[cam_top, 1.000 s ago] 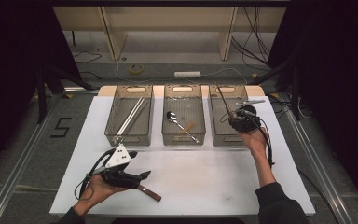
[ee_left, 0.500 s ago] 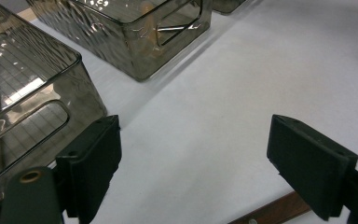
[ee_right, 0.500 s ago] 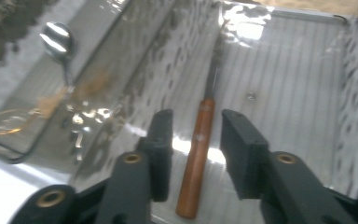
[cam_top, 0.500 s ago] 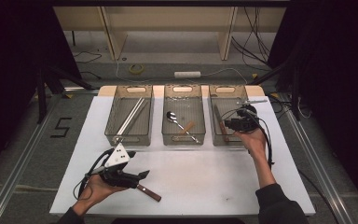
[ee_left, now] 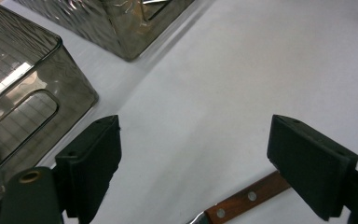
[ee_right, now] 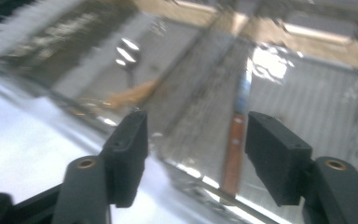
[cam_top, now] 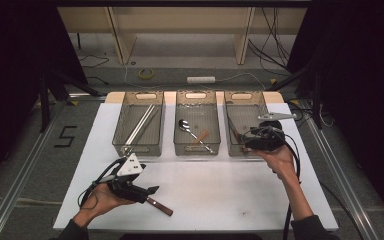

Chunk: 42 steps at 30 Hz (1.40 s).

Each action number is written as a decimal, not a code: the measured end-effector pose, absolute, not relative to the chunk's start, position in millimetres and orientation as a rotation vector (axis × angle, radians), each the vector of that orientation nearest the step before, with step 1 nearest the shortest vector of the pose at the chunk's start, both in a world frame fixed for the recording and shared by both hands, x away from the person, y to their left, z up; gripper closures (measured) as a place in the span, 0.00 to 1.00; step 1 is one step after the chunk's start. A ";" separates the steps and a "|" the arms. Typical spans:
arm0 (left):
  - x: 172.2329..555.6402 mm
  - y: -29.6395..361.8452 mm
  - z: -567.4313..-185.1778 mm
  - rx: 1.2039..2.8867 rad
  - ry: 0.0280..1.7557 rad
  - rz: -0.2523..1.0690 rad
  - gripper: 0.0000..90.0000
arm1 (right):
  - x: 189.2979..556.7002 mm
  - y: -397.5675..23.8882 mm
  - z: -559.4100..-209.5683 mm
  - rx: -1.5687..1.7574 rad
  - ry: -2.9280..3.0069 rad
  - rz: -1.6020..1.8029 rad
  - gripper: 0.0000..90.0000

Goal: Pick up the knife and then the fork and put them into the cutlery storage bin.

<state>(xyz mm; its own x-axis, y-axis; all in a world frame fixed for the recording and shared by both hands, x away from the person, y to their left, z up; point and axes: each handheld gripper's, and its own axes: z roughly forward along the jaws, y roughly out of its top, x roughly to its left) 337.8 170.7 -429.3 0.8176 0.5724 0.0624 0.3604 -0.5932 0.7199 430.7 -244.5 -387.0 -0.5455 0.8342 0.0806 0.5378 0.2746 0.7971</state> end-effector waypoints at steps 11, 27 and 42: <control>340.2 161.4 -426.6 2.486 0.574 0.298 0.25 | 370.0 -235.7 -394.1 1.067 2.247 1.328 0.39; 338.7 144.7 -442.1 2.696 0.405 0.210 0.34 | 339.6 -237.1 -413.3 1.037 2.244 1.364 0.37; 335.8 135.2 -449.3 2.796 0.224 0.167 0.41 | 331.0 -236.4 -419.0 1.042 2.233 1.410 0.33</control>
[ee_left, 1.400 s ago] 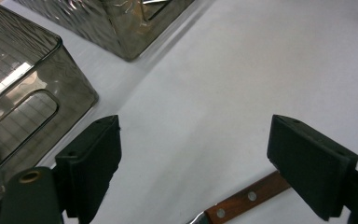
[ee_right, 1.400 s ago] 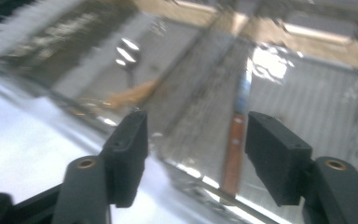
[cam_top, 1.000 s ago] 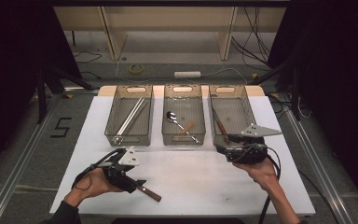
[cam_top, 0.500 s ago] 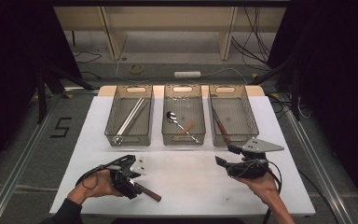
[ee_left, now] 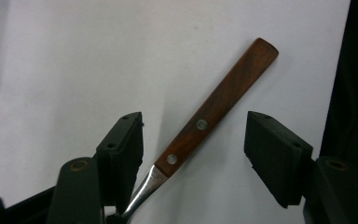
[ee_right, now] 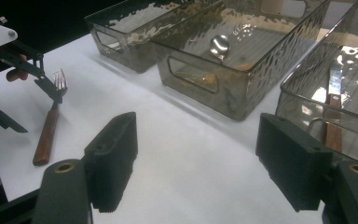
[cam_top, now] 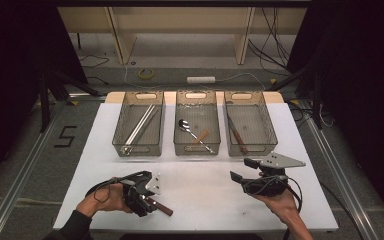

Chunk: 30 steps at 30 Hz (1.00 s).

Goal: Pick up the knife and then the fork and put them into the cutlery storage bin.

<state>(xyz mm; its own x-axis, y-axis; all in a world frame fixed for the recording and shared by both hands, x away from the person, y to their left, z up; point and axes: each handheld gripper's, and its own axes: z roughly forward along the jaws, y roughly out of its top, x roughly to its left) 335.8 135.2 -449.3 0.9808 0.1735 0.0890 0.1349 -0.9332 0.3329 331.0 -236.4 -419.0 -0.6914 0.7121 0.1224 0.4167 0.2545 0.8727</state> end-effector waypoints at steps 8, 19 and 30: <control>336.9 130.4 -452.3 2.856 0.151 0.161 0.48 | 328.9 -234.6 -420.3 1.033 2.247 1.414 0.33; 342.0 125.0 -458.7 2.898 0.110 0.138 0.56 | 329.3 -233.0 -422.3 1.029 2.270 1.393 0.33; 348.1 121.4 -461.1 2.938 0.076 0.085 0.65 | 329.7 -233.1 -422.4 1.027 2.272 1.389 0.34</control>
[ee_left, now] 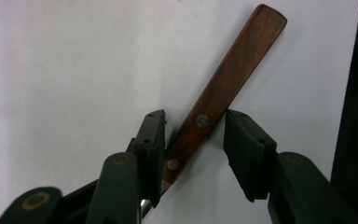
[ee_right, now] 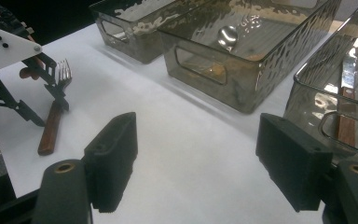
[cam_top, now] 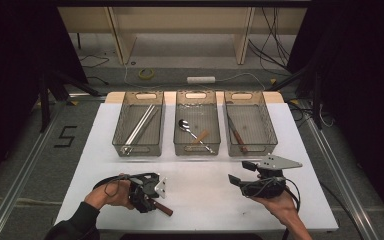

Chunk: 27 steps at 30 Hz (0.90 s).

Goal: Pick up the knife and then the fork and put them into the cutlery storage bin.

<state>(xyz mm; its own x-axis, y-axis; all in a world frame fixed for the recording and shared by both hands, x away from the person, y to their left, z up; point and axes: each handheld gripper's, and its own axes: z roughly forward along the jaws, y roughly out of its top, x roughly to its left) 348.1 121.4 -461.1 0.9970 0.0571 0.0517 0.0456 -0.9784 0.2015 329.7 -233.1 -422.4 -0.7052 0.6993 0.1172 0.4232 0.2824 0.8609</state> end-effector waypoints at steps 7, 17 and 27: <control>349.9 118.6 -460.9 2.961 0.058 0.076 0.70 | 329.4 -233.5 -421.6 1.026 2.267 1.390 0.34; 347.0 118.1 -461.3 2.958 -0.012 0.048 0.83 | 329.5 -233.3 -421.7 1.022 2.271 1.388 0.34; 348.6 118.6 -461.0 2.957 0.083 0.021 0.84 | 329.1 -233.3 -421.1 1.021 2.273 1.391 0.34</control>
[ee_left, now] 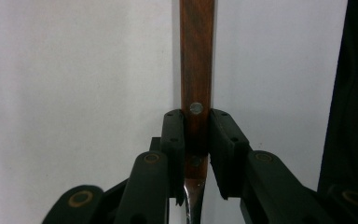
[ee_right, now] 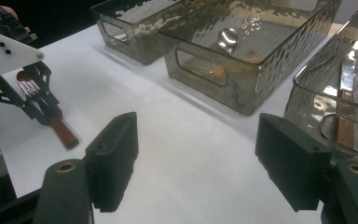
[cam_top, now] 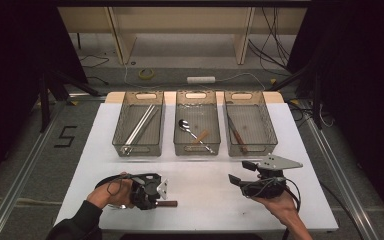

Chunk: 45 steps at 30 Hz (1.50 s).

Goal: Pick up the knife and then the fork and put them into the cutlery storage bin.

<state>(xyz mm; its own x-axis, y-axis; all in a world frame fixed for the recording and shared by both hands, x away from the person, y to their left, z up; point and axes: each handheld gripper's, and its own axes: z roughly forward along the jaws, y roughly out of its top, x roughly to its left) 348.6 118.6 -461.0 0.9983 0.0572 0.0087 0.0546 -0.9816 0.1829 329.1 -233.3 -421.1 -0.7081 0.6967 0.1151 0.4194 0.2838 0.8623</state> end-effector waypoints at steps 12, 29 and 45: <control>359.3 122.0 -450.3 2.913 0.368 -0.018 0.85 | 326.6 -228.3 -421.0 0.996 2.290 1.404 0.34; 366.7 123.0 -441.6 2.786 0.657 -0.076 0.85 | 318.0 -210.3 -420.0 0.914 2.343 1.428 0.34; 357.7 93.3 -432.3 2.751 0.572 -0.267 0.85 | 286.2 -143.8 -427.2 0.512 2.483 1.282 0.34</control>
<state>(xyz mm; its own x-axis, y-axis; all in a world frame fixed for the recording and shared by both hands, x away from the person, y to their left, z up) 357.7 93.3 -432.3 0.9024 0.3556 -0.2435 0.4149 -0.8696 0.2678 286.2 -143.8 -427.2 -0.8918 0.4415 -0.0994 0.1746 0.5382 0.8245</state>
